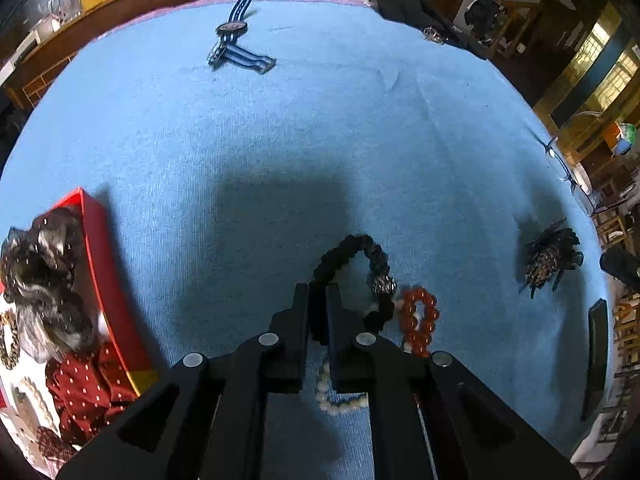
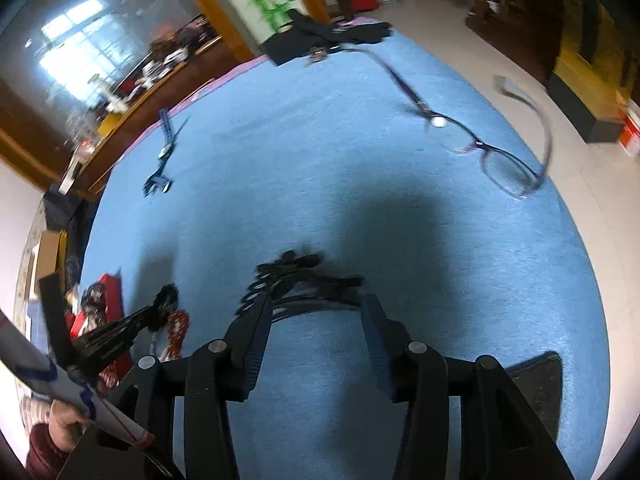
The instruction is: Organize jewelry
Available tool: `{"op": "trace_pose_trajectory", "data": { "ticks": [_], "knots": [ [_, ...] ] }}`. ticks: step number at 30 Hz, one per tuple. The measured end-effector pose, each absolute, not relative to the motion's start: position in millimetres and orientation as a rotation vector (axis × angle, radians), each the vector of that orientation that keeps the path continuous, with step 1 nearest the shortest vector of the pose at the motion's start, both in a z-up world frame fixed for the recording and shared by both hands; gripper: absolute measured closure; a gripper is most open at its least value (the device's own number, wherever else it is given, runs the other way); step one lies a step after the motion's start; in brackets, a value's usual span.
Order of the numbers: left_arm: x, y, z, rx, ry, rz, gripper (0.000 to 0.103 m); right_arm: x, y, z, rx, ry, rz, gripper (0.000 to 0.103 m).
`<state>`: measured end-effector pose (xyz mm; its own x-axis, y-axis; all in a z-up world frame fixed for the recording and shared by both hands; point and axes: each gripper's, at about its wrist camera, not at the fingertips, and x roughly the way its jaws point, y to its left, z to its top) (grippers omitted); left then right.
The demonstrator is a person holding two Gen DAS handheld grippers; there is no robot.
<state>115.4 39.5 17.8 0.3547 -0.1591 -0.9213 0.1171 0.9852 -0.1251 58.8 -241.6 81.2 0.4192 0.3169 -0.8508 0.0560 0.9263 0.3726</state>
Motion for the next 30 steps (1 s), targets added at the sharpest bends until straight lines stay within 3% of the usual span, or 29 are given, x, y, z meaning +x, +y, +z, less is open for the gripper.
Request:
{"op": "trace_pose_trajectory", "data": {
  "ticks": [4, 5, 6, 12, 14, 21, 24, 28, 30],
  "knots": [
    [117, 29, 19, 0.017, 1.171, -0.177, 0.086, 55, -212, 81, 0.351, 1.149, 0.253, 0.053],
    [117, 26, 19, 0.052, 1.159, -0.171, 0.089, 53, -205, 80, 0.352, 1.155, 0.275, 0.053],
    [116, 25, 18, 0.078, 1.150, -0.158, 0.098, 51, -193, 78, 0.343, 1.169, 0.311, 0.053],
    [111, 41, 25, 0.017, 1.141, -0.163, 0.099, 46, -132, 58, 0.255, 1.233, 0.429, 0.054],
    [109, 47, 30, -0.005, 1.131, -0.164, 0.099, 47, -114, 51, 0.216, 1.250, 0.453, 0.067],
    [105, 67, 48, -0.051, 1.097, -0.154, 0.099, 54, -71, 32, 0.121, 1.272, 0.488, 0.073],
    [103, 71, 52, -0.055, 1.089, -0.156, 0.099, 57, -64, 24, 0.097, 1.283, 0.480, 0.079],
    [99, 73, 57, -0.060, 1.079, -0.163, 0.099, 58, -61, 24, 0.076, 1.263, 0.476, 0.095],
    [97, 73, 59, -0.066, 1.075, -0.168, 0.099, 57, -65, 25, 0.079, 1.259, 0.460, 0.095]
  ]
}}
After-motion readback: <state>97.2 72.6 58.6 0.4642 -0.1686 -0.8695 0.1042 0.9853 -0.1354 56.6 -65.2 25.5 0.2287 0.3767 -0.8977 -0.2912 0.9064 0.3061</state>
